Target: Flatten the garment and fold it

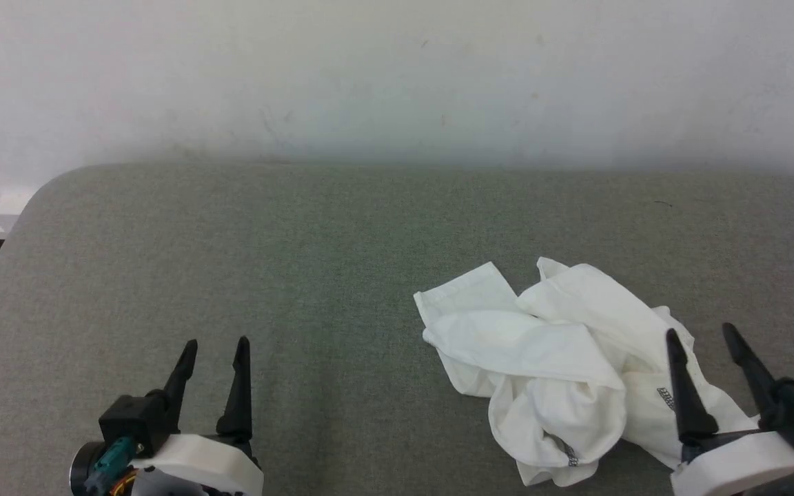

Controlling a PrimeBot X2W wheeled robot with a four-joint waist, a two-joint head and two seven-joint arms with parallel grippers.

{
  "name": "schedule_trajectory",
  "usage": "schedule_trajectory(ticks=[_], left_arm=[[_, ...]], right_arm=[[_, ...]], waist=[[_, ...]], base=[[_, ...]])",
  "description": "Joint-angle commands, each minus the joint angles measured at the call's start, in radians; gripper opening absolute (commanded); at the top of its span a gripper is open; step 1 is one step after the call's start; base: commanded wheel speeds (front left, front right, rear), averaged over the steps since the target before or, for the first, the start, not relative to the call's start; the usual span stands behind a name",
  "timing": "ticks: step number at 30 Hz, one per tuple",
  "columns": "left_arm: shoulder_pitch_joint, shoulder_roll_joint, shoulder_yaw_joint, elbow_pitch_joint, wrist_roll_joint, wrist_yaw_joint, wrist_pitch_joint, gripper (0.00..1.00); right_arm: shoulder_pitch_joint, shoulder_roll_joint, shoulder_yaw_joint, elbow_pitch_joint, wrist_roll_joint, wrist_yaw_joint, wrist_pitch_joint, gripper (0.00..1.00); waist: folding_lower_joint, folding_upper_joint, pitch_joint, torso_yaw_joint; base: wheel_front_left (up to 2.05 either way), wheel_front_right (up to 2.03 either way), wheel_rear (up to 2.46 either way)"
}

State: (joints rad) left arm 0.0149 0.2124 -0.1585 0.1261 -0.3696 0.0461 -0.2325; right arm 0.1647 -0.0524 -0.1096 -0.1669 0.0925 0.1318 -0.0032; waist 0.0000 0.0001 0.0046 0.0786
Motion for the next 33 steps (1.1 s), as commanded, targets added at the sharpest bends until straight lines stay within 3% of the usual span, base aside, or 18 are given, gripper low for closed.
schedule_trajectory(ticks=[1, 5, 10, 19, 27, 31, 32, 33], left_arm=[[0.009, 0.008, 0.001, 0.007, -0.001, 0.01, 0.009, 1.0], [-0.028, 0.01, -0.029, 0.019, 0.014, 0.007, 0.046, 1.0], [-0.165, -0.017, -0.109, 0.082, 0.03, -0.036, 0.138, 1.0], [-0.459, -0.063, -0.184, 0.33, -0.039, -0.128, 0.426, 1.0], [-0.661, -0.071, -0.261, 0.559, -0.023, -0.156, 0.592, 1.0], [-0.697, -0.087, -0.329, 0.666, -0.051, -0.172, 0.728, 1.0], [-0.701, -0.089, -0.344, 0.679, -0.06, -0.174, 0.751, 0.77], [-0.704, -0.088, -0.358, 0.687, -0.068, -0.175, 0.762, 0.38]], right_arm=[[0.003, 0.002, 0.022, -0.018, -0.014, -0.001, -0.009, 1.0], [0.011, 0.002, 0.056, -0.048, -0.028, -0.001, -0.012, 1.0], [-0.004, 0.002, 0.084, -0.067, -0.033, -0.001, 0.0, 1.0], [-0.058, 0.002, 0.096, -0.058, -0.044, -0.001, 0.013, 1.0], [-0.092, 0.002, 0.109, -0.031, -0.02, -0.001, -0.008, 1.0], [-0.102, 0.002, 0.11, -0.011, -0.013, -0.001, -0.018, 1.0], [-0.103, 0.002, 0.109, -0.007, -0.013, -0.001, -0.02, 1.0], [-0.103, 0.002, 0.108, -0.004, -0.012, -0.001, -0.022, 1.0]], waist=[[0.0, -0.0001, 0.003, -0.004], [0.0, -0.0001, 0.018, -0.017], [0.0, -0.0001, 0.055, -0.052], [0.0, -0.0001, 0.155, -0.159], [0.0, -0.0001, 0.225, -0.228], [0.0, -0.0001, 0.229, -0.245], [0.0, -0.0001, 0.228, -0.247], [0.0, -0.0001, 0.226, -0.249]], base=[[0.0, 0.0, 0.0], [0.0, 0.0, 0.0], [0.0, 0.0, 0.0], [0.0, 0.0, 0.0], [0.0, 0.0, 0.0], [0.0, 0.0, 0.0], [0.0, 0.0, 0.0], [0.0, 0.0, 0.0]])
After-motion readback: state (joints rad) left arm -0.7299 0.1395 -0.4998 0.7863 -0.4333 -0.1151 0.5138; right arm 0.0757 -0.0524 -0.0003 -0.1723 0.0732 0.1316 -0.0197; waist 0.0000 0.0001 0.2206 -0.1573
